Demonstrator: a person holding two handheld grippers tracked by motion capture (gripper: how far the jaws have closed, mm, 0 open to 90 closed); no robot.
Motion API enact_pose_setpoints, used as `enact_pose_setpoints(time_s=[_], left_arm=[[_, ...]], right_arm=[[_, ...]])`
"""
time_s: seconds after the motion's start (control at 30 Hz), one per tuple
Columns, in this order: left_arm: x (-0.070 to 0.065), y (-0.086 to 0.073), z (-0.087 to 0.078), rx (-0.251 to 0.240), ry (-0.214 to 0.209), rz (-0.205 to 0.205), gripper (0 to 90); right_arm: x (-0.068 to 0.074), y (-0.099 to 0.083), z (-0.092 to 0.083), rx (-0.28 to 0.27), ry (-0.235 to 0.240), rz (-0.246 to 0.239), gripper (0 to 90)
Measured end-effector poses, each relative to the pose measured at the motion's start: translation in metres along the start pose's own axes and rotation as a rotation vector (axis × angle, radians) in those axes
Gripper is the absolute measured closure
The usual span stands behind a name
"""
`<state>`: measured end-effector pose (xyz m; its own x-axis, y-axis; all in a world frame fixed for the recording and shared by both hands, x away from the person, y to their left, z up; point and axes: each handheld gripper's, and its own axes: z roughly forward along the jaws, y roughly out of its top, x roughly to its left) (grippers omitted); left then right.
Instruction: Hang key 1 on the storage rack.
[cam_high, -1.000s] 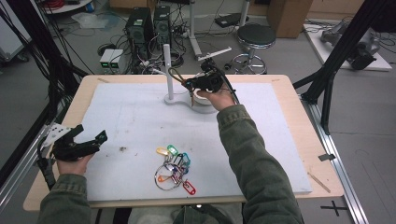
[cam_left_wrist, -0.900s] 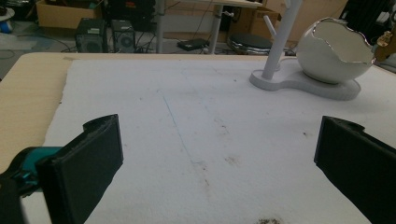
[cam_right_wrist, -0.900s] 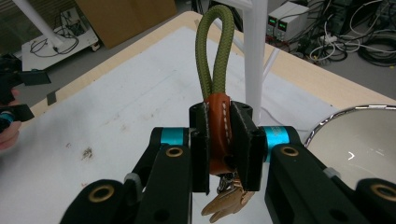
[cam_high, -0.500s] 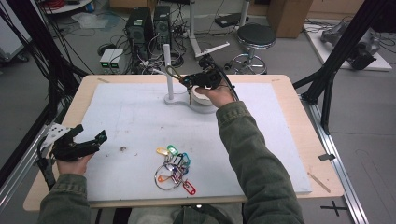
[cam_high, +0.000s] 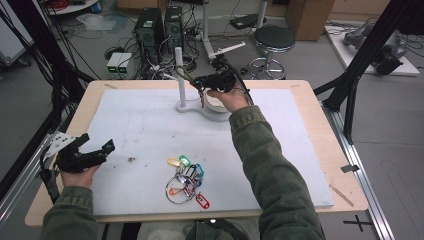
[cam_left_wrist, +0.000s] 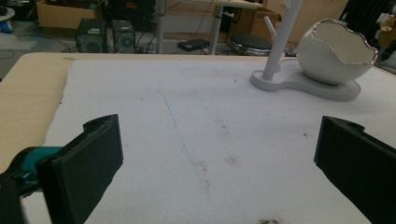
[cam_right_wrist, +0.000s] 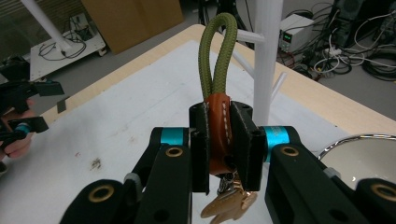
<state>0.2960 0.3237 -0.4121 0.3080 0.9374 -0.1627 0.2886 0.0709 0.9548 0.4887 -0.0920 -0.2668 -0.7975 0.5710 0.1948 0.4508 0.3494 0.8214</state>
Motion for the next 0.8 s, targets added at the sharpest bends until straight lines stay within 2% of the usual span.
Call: enact_pose_setpoints(time_s=[0.5,0.8], left_arm=[[0.001,0.000,0.001,0.002,-0.002,-0.003,1.7],[0.000,0.000,0.003,0.005,-0.005,-0.001,1.7]], right_arm=[[-0.017,-0.002,0.026,0.031,-0.039,0.041,78.0],[-0.020,-0.005,0.041,0.056,-0.073,0.005,77.7]])
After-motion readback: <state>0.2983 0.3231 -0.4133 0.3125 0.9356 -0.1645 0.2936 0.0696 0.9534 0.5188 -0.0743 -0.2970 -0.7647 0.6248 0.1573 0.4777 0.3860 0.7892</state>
